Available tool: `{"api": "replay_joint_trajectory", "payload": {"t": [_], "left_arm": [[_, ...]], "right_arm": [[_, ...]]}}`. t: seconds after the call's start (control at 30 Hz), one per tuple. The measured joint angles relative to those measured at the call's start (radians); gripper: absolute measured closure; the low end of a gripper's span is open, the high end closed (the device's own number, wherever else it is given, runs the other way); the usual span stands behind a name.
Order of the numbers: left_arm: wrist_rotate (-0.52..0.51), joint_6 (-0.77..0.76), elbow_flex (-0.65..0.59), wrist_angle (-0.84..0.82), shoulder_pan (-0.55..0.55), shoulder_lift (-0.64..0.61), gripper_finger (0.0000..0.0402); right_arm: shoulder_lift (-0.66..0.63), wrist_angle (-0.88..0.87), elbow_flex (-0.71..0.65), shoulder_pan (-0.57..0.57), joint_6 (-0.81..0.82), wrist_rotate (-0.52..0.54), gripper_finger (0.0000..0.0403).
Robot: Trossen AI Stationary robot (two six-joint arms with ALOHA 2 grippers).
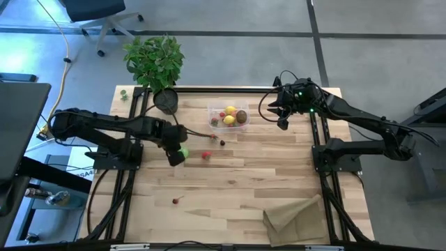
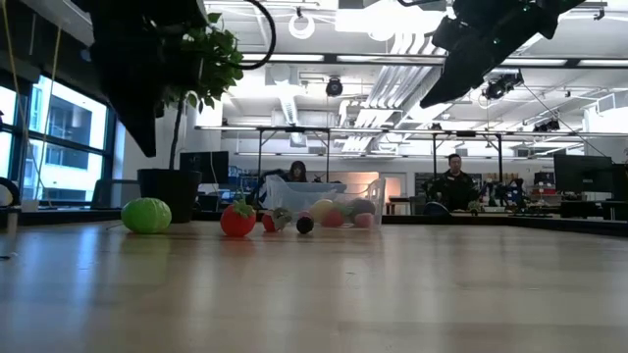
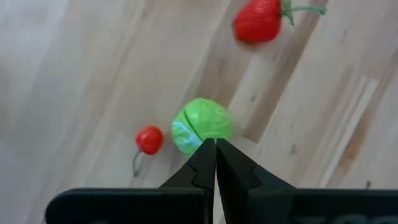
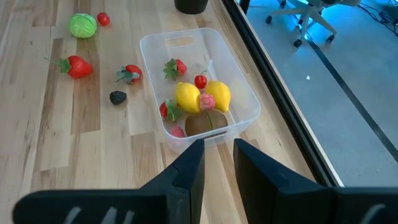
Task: Pick and placing Produce into tupperware
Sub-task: Put the cabbage into the transparent bin
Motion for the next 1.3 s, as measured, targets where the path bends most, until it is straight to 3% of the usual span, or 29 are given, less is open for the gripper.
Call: {"api": "replay_joint_trajectory", "payload": {"t": [0.17,0.37,0.47,0.8,0.97,1.2,1.3], "left_arm": [[-0.021,-0.146,0.0,-0.001,0.003,0.0,0.0398],[-0.066,-0.517,0.0,-0.023,0.002,0.008,0.0398],[-0.07,-0.599,0.0,-0.021,0.002,0.011,0.0398],[-0.064,-0.657,0.0,-0.066,0.002,0.011,0.0398],[-0.003,-0.621,-0.002,-0.145,0.002,0.053,0.0398],[0.061,-0.535,-0.002,-0.108,0.002,0.14,0.0397],[0.077,-0.522,-0.002,-0.092,0.003,0.163,0.0379]], "right_arm": [[0.0,0.0,0.0,0.0,0.0,0.0,0.0327],[0.0,0.0,0.0,0.0,0.0,0.0,0.0327],[0.0,0.0,0.0,0.0,0.0,0.0,0.0327],[0.0,0.0,0.0,0.0,0.0,0.0,0.0327],[0.0,0.0,0.0,0.0,0.0,0.0,0.0327],[0.0,0.001,0.0,0.0,0.0,0.0,0.0327],[0.0,0.001,0.0,0.0,0.0,0.0,0.0327]]}}
